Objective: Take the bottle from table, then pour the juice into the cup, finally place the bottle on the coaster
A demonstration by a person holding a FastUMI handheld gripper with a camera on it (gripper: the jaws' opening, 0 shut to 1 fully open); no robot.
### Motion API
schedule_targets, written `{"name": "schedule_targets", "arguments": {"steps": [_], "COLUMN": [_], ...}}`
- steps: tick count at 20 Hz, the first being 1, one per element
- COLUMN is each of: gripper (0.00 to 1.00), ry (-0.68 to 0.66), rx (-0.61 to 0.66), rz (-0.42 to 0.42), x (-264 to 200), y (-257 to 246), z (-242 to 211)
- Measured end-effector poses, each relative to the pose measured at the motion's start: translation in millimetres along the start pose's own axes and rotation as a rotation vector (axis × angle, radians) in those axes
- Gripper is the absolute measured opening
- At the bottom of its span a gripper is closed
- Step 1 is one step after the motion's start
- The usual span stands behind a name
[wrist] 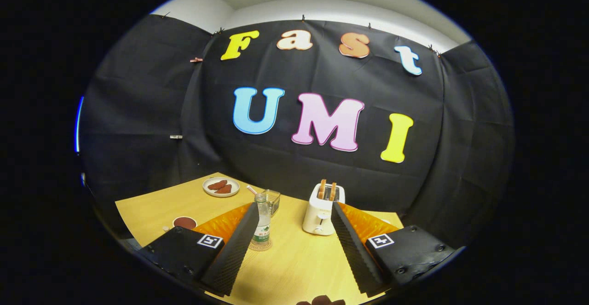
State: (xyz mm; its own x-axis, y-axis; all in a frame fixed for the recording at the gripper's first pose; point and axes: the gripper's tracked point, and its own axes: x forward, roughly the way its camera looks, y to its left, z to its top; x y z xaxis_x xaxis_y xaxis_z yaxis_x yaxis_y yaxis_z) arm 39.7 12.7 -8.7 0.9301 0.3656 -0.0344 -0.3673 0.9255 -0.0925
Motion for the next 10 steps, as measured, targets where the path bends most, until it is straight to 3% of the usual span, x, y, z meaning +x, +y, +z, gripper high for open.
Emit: {"name": "schedule_targets", "arguments": {"steps": [5,10], "gripper": [0.98,0.98], "ry": [0.004,0.025], "rx": [0.01,0.063], "rz": [-0.001,-0.101], "x": [-40.4,-46.0], "y": [-15.8,-31.5], "z": [9.3,9.5]}}
